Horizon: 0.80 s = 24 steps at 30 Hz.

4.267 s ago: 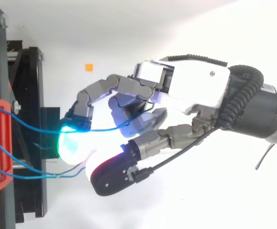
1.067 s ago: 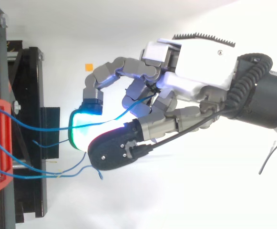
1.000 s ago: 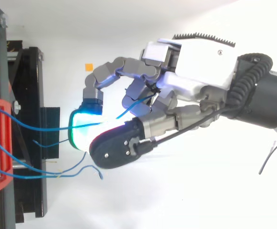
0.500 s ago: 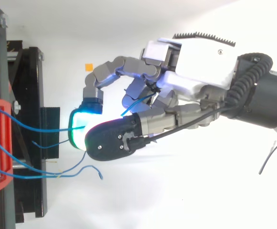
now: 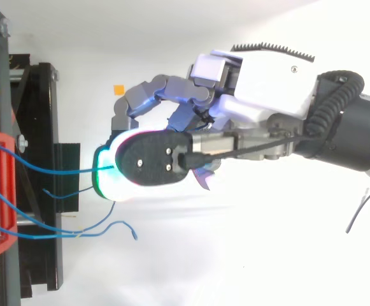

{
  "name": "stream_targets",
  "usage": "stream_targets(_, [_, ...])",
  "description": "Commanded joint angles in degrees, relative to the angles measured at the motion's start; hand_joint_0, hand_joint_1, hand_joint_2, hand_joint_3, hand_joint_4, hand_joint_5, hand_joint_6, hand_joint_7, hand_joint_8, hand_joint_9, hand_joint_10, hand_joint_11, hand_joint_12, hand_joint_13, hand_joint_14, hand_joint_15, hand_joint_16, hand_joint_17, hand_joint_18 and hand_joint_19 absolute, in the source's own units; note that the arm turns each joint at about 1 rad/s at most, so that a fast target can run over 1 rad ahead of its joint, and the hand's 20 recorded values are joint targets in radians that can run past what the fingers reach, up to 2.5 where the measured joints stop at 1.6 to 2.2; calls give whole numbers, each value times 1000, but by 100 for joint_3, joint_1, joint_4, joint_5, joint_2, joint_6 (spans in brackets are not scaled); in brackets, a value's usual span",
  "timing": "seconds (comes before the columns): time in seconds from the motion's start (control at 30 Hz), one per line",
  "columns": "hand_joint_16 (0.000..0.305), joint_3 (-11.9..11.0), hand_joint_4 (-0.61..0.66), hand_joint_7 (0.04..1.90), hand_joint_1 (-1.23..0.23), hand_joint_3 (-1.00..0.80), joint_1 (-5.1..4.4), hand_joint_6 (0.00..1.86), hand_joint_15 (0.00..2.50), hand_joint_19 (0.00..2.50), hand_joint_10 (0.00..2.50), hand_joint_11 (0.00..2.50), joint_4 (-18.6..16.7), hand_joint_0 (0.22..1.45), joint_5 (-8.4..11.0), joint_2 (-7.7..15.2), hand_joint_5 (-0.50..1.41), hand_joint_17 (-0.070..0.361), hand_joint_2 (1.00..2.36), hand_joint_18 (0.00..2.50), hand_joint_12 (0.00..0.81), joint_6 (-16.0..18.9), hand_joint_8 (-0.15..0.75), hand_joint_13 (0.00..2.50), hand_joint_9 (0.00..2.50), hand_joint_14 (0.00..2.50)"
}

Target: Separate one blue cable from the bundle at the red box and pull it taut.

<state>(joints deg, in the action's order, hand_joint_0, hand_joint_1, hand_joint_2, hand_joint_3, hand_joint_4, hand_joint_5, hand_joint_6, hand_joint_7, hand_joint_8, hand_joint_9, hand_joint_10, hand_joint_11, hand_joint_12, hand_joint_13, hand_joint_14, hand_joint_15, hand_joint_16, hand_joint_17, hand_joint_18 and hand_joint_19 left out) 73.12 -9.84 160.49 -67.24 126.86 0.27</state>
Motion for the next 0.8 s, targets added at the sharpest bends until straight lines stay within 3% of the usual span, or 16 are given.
stream_targets(0.0, [155,0,260,1054,-325,-500,0,862,1291,711,2500,2500,0,570,0,6,-208,116,1000,2456,473,-1,549,1804,1610,2500])
stream_targets(0.13, [151,-9,262,1070,-405,-467,0,861,1287,701,2500,2500,0,620,-9,-3,-205,114,1003,2435,466,-1,563,1792,1626,2500])
stream_targets(0.27, [161,0,285,1074,-619,-216,-26,865,1268,687,2500,2500,-44,592,62,6,-204,121,1020,2489,459,-27,563,1816,1641,2500])
stream_targets(0.37, [164,0,271,1065,-703,-142,-35,867,1274,712,2500,2500,-88,593,123,6,-204,123,1023,2500,454,-54,563,1827,1647,2500])
stream_targets(0.77, [165,0,250,1055,-724,-146,-79,867,1253,726,2500,2500,-106,601,167,6,-205,124,1023,2500,452,-106,549,1815,1625,2500])
